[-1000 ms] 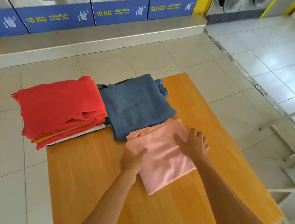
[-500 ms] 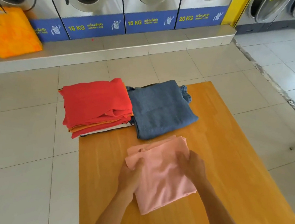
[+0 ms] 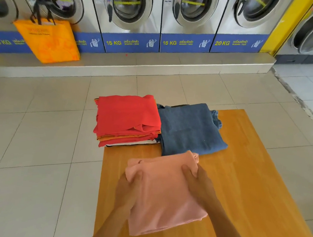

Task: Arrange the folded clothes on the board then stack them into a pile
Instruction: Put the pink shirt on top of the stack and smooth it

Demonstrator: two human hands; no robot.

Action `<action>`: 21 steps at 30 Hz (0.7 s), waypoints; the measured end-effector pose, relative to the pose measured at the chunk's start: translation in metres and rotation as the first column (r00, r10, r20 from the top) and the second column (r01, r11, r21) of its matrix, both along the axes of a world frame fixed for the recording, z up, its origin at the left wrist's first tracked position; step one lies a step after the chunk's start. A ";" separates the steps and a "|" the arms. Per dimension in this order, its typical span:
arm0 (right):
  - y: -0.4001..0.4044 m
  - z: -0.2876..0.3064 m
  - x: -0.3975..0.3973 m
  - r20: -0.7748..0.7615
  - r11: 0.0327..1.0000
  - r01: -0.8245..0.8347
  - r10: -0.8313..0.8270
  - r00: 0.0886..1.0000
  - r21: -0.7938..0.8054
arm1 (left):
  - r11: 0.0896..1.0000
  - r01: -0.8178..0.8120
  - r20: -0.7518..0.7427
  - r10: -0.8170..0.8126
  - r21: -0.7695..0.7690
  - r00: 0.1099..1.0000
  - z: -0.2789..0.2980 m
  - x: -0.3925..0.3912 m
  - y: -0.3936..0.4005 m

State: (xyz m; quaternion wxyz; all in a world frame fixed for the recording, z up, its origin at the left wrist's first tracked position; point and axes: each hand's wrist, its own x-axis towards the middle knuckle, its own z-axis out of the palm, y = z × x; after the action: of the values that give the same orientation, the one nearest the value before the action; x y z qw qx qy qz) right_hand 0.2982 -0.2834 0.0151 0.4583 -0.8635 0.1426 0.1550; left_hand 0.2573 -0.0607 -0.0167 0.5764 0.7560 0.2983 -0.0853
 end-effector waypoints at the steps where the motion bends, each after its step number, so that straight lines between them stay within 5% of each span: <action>1: 0.007 0.010 0.004 0.028 0.999 0.003 -0.004 1.000 0.033 | 1.000 -0.023 0.018 0.022 0.019 1.000 0.009 0.006 0.007; 10: 0.086 0.070 0.109 0.233 0.984 -0.060 0.020 0.972 0.165 | 0.967 -0.118 0.218 0.069 0.224 0.973 0.095 0.111 0.096; 21: 0.157 0.070 0.249 0.291 0.988 -0.142 0.118 0.950 0.064 | 0.914 -0.172 0.194 0.105 0.368 0.975 0.107 0.245 0.165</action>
State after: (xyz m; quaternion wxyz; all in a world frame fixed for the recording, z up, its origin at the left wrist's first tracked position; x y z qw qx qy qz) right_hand 0.5477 -0.1261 0.0847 0.4989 -0.8642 0.0110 0.0643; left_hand 0.5018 0.1045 0.0901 0.4458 0.8352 0.3118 0.0806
